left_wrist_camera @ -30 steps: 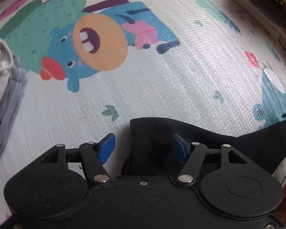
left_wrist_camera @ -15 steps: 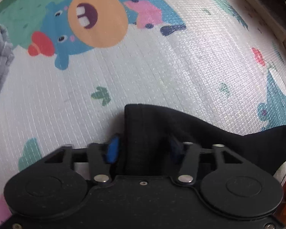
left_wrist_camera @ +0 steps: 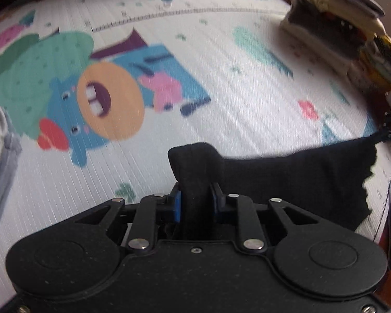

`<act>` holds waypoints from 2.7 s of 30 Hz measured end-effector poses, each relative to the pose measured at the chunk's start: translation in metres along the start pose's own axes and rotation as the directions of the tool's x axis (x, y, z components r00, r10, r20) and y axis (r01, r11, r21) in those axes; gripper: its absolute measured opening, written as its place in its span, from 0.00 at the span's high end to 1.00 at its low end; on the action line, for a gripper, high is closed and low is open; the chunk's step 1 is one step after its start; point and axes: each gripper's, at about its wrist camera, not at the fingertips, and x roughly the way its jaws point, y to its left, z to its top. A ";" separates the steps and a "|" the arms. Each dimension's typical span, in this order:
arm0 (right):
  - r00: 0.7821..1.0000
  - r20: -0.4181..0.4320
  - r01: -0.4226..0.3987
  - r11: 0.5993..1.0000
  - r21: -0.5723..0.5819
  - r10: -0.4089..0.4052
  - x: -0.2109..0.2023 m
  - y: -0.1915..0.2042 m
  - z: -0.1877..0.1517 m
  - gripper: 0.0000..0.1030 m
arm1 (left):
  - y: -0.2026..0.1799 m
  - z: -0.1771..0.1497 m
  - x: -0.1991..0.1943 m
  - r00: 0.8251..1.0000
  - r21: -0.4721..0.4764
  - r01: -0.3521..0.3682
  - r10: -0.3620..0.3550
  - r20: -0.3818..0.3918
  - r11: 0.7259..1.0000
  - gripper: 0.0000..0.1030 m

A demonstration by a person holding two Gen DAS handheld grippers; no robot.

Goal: Fold clothes

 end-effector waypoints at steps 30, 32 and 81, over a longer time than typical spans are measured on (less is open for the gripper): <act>0.959 0.138 0.246 0.969 0.037 -0.248 0.014 -0.025 0.042 0.65 | 0.027 0.008 0.002 0.991 0.010 -0.133 0.133 0.008 0.991 0.53; 0.971 0.153 0.182 0.983 0.012 -0.182 0.009 -0.012 0.034 0.64 | 0.028 0.002 -0.007 0.994 0.036 -0.104 0.104 -0.011 0.994 0.53; 0.985 0.036 -0.172 0.984 0.043 0.170 0.041 0.036 -0.040 0.92 | 0.001 -0.052 0.019 0.984 0.281 0.131 -0.089 -0.156 0.951 0.78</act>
